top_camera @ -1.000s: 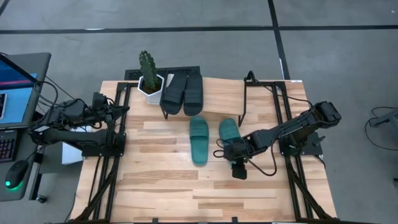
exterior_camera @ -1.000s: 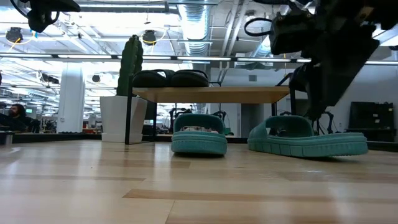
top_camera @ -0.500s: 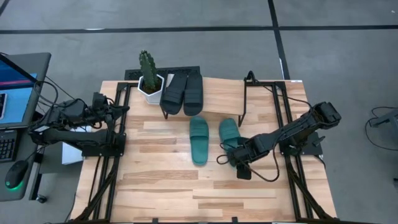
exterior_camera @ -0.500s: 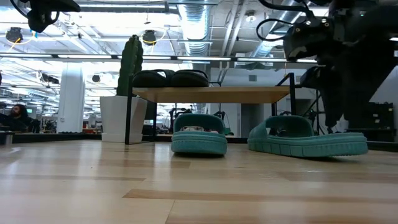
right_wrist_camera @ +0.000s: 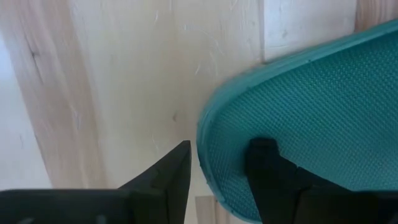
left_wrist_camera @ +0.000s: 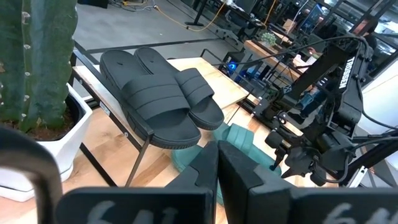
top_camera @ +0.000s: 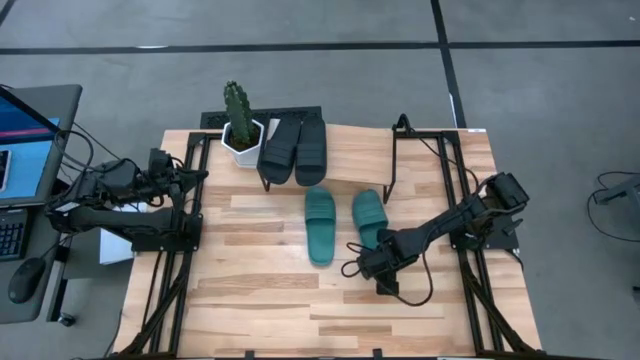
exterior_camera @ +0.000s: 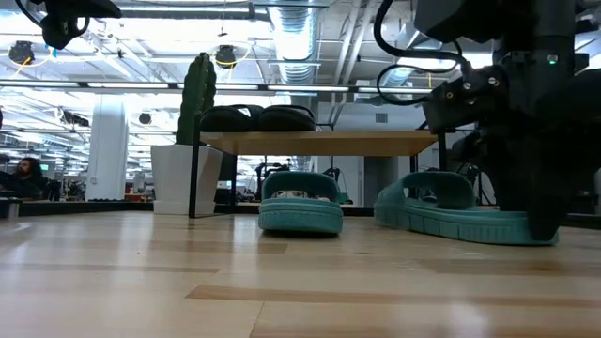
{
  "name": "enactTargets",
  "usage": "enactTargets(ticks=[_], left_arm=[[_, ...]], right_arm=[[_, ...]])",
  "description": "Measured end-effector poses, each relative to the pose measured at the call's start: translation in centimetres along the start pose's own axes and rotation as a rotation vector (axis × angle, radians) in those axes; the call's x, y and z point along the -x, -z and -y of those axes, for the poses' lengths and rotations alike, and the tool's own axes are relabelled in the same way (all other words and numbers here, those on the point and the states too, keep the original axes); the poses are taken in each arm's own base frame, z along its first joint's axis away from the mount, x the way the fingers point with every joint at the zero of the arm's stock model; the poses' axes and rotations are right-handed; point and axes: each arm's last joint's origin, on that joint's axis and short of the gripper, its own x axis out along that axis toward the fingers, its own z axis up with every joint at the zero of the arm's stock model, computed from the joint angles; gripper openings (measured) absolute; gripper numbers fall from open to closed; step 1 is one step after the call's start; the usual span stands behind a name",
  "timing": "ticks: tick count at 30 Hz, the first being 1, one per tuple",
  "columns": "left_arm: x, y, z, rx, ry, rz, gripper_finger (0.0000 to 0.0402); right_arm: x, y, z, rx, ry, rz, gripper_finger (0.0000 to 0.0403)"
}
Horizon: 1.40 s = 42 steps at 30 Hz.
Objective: Pick and place slides into the shelf
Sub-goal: Put the right blue slides on the shelf
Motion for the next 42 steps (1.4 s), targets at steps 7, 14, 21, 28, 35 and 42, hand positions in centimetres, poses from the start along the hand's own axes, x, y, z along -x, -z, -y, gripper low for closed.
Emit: enactTargets(ticks=[7, 14, 21, 28, 35, 42], left_arm=[[0.0, 0.0, 0.0, 0.0, 0.0, 0.0, 0.0], [0.0, 0.0, 0.0, 0.0, 0.0, 0.0, 0.0], [0.0, 0.0, 0.0, 0.0, 0.0, 0.0, 0.0], [0.0, 0.0, 0.0, 0.0, 0.0, 0.0, 0.0], [0.0, 0.0, 0.0, 0.0, 0.0, -0.001, 0.0], [0.0, 0.0, 0.0, 0.0, 0.0, 0.0, 0.0]], right_arm=[[-0.1, -0.1, 0.1, -0.001, 0.023, 0.024, 0.0143], [-0.2, -0.1, 0.2, -0.013, 0.027, 0.027, 0.0117], [-0.2, -0.1, 0.2, -0.008, 0.025, 0.029, 0.0029], [-0.2, -0.1, 0.2, -0.01, 0.024, 0.03, 0.0028], [0.9, -1.3, -1.2, 0.015, 0.091, -0.031, 0.0023], [3.8, -3.0, -3.5, 0.031, 0.071, 0.054, 0.001]])
